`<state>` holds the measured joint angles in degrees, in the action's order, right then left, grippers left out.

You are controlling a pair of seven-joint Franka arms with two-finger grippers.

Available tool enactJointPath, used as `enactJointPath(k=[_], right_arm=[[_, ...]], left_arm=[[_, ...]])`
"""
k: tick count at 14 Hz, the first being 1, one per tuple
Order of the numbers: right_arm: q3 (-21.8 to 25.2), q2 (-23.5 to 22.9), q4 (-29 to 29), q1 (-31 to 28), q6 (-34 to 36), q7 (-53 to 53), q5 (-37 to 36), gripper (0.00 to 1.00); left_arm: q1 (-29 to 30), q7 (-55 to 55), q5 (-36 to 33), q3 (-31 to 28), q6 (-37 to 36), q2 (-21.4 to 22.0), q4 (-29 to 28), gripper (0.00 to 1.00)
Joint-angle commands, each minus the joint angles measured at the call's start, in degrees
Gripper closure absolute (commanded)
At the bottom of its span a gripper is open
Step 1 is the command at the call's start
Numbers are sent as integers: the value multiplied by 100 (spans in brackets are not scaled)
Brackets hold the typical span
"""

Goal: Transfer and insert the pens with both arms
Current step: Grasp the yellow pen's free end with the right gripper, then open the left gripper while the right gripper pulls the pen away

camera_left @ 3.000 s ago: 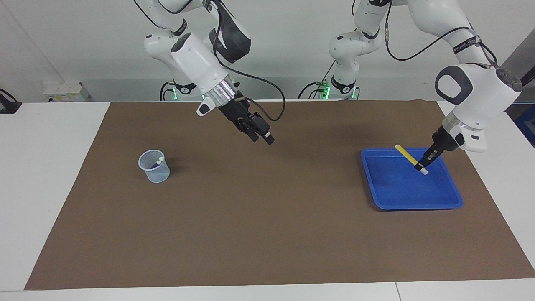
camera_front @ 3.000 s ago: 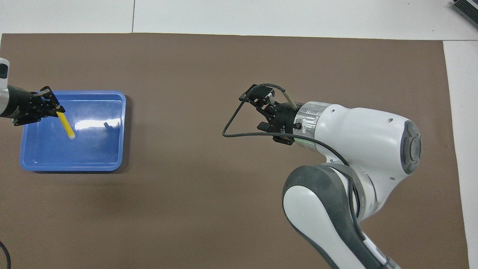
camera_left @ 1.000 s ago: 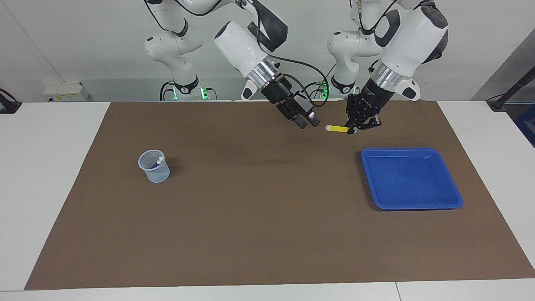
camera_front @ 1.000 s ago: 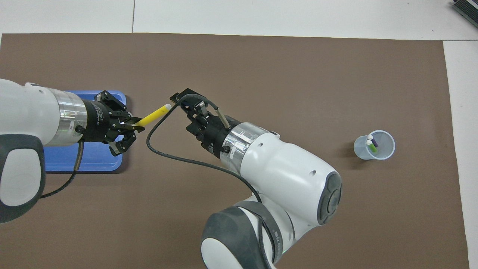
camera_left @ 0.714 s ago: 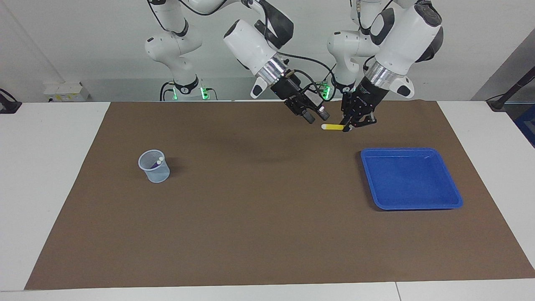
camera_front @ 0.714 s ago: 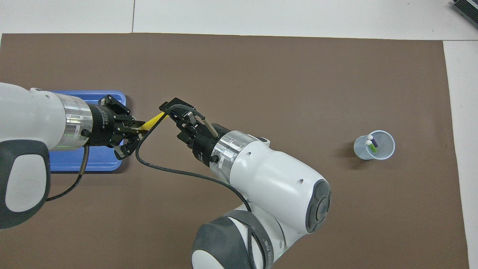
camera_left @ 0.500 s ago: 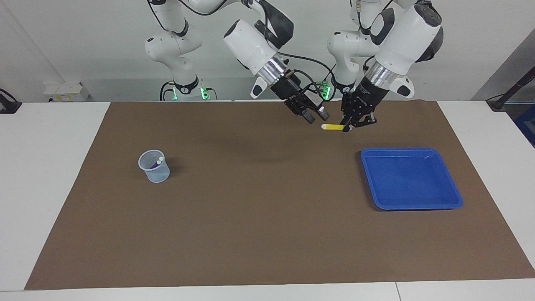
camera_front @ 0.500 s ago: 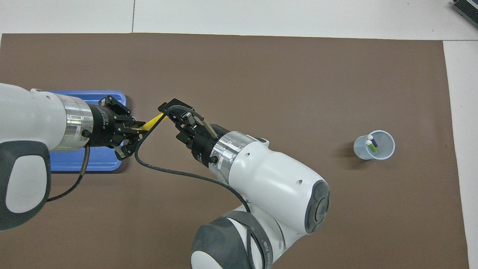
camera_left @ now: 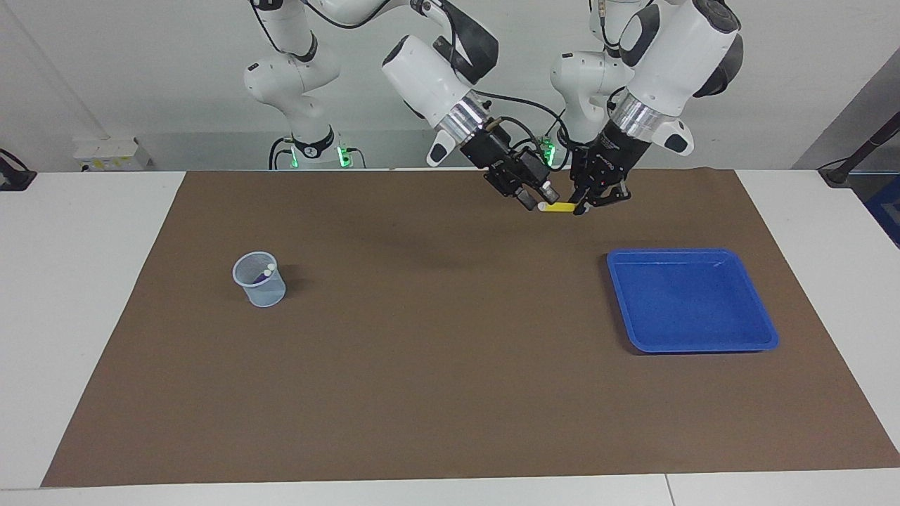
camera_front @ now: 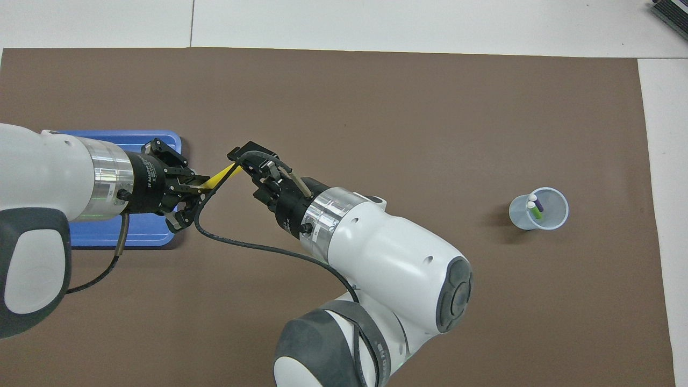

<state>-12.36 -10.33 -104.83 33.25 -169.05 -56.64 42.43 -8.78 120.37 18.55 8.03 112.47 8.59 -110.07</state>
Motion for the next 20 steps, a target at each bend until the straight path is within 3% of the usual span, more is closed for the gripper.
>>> enactJointPath(k=[1, 5, 12, 17, 20], right_arm=[[-3, -118, 147, 15, -93, 162, 11, 35], [-3, -118, 147, 15, -102, 250, -60, 52], [-3, -136, 104, -55, -93, 452, -60, 66], [-3, -136, 51, -64, -93, 628, -51, 100], [-3, -144, 51, -64, -93, 620, -42, 100]], left_arm=[[-89, 127, 8, -55, -85, 213, -164, 100], [-89, 154, 8, -47, -129, 240, -156, 100], [-98, 171, 8, -38, -156, 257, -156, 100], [-124, 242, 8, -20, -156, 266, -147, 100], [-133, 303, -106, 6, -147, 266, -138, 100]])
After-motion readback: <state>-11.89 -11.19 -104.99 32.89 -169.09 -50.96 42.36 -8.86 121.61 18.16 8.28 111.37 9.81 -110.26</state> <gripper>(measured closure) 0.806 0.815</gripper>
